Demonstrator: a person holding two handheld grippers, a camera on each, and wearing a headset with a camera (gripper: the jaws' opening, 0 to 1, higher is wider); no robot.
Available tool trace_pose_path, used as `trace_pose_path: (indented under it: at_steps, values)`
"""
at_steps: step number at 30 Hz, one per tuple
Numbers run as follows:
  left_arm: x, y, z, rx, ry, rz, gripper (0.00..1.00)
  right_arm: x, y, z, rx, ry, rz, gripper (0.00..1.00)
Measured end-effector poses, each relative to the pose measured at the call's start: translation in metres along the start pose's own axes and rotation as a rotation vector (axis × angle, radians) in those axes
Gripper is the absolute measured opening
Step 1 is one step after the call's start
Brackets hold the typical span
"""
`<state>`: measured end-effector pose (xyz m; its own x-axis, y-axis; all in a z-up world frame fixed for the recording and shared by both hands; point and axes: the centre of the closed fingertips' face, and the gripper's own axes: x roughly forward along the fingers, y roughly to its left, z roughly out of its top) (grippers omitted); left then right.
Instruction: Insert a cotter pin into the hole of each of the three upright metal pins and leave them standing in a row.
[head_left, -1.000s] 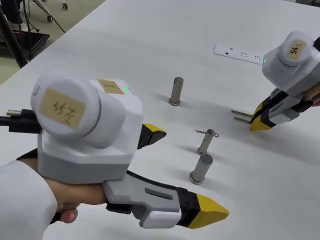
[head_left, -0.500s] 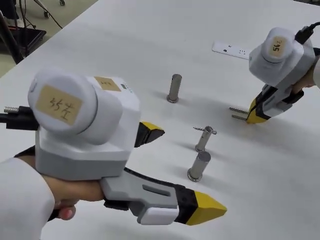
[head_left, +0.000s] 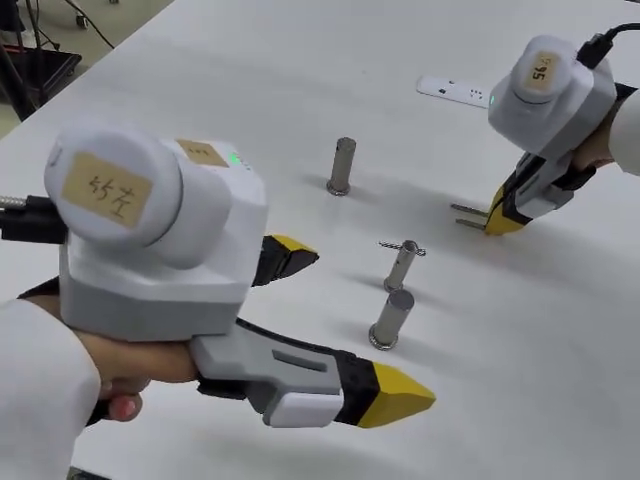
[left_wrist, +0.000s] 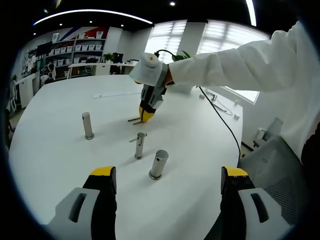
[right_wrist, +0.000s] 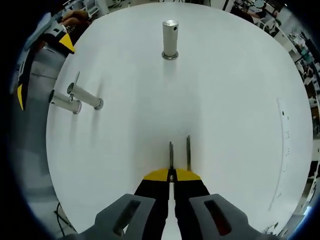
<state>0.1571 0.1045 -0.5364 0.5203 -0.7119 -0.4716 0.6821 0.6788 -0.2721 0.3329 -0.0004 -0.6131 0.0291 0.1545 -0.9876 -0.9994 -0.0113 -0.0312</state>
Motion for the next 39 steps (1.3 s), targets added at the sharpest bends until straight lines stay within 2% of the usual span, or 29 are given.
trace_pose_path:
  at_steps: [1,4,8,12,19,21,25,31,35,39]
  values:
    - [-0.001,0.001,0.0,-0.004,-0.002,0.002,0.85,0.0,0.001,0.0,-0.005,0.004,0.003,0.0]
    - [-0.003,0.002,0.003,-0.002,-0.011,0.005,0.85,-0.004,0.006,0.001,-0.011,-0.025,0.024,0.0]
    - [-0.007,0.005,0.009,-0.001,-0.028,0.02,0.85,-0.015,0.009,-0.001,-0.021,-0.034,0.011,0.0]
    - [-0.012,0.007,0.015,-0.014,-0.058,0.029,0.81,-0.033,0.015,0.006,-0.013,-0.117,-0.013,0.0]
    - [-0.019,0.01,0.026,-0.02,-0.095,0.048,0.79,-0.061,0.028,0.01,-0.057,-0.183,-0.086,0.0]
    - [-0.02,0.009,0.029,-0.024,-0.103,0.049,0.78,-0.064,0.022,0.007,-0.056,-0.201,-0.106,0.0]
    - [-0.018,0.006,0.035,-0.024,-0.113,0.044,0.75,-0.072,0.026,0.007,-0.061,-0.242,-0.145,0.0]
    - [-0.011,0.004,0.049,-0.029,-0.131,0.02,0.69,-0.088,0.047,0.011,-0.082,-0.307,-0.224,0.0]
    - [-0.004,0.003,0.057,-0.037,-0.138,0.006,0.67,-0.09,0.06,0.01,-0.108,-0.326,-0.284,0.0]
    - [0.005,0.001,0.066,-0.043,-0.144,-0.022,0.63,-0.093,0.07,0.01,-0.102,-0.35,-0.32,0.0]
